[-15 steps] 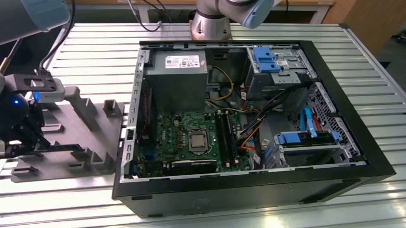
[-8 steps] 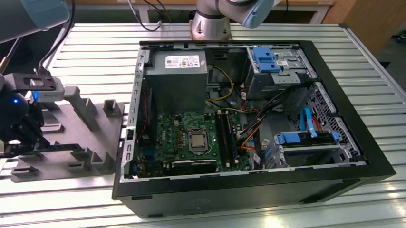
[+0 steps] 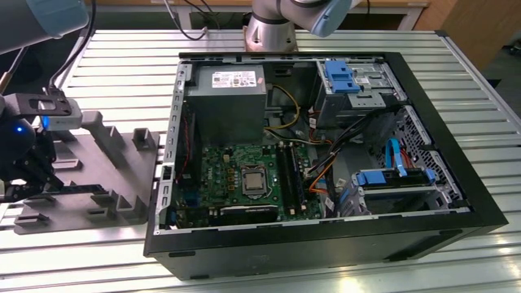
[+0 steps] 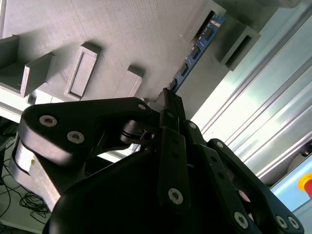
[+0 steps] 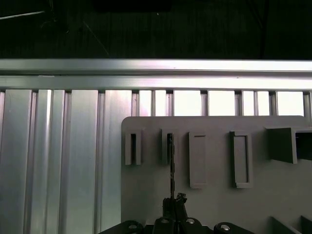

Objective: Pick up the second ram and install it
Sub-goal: 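Pick up the second ram and move it above second insertion slot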

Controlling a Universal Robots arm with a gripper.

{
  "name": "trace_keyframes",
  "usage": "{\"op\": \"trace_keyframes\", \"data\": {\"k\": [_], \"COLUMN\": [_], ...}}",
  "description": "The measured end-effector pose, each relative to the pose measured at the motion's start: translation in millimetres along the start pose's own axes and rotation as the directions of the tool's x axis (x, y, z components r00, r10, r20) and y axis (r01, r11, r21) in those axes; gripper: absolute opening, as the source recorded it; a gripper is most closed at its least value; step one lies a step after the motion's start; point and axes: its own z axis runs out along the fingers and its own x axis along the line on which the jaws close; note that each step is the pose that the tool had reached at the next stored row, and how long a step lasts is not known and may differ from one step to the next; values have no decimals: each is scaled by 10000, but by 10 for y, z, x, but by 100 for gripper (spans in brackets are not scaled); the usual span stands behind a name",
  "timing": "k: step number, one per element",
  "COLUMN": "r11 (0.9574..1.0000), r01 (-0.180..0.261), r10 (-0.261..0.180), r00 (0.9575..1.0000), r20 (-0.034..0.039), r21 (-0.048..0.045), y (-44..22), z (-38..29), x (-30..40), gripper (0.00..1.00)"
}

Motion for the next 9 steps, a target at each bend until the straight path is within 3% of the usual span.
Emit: {"op": "trace_keyframes", "data": {"k": [9], "r11": [10000], "r01": [0], "r10": [0], "r00": [10000], "r20": [-1], "r21": [-4], "y": [1], "z": [-22], "x": [0], "gripper": [11]}}
